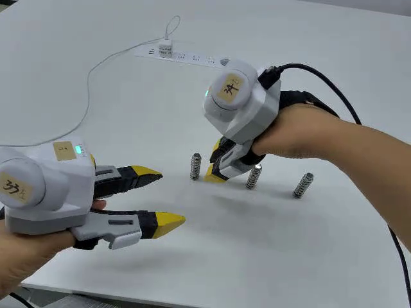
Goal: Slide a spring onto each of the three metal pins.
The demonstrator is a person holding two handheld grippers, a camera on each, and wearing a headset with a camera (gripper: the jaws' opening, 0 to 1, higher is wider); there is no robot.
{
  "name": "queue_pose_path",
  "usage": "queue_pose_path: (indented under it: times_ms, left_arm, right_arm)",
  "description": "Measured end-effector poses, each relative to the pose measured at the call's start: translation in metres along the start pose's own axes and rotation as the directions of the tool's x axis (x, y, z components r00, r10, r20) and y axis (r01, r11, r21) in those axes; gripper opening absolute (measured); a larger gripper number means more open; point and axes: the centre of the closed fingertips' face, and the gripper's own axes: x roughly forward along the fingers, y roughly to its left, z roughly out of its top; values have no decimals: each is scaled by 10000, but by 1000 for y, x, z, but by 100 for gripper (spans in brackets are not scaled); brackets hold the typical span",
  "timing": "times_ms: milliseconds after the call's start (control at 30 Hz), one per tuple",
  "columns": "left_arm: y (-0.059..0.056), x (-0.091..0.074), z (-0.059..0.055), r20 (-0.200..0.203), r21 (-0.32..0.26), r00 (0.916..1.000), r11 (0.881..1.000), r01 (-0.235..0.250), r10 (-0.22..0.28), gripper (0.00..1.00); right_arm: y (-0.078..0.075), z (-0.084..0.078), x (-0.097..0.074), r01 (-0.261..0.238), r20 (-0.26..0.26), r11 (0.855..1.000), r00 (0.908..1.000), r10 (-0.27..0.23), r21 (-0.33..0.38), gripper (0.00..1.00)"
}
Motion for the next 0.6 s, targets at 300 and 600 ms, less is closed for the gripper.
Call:
queue_pose_path:
  times_ms: [300,600]
  left_arm:
    - [-1,0,2,23,17,10000,10000,0,0,50]
    - [-2,-1,4,42,43,10000,10000,-19,19,51]
  right_arm:
    - [10,0,-18,294,479,9996,9984,-294,14,23]
    - [12,-4,-32,465,1006,9986,9937,-488,255,23]
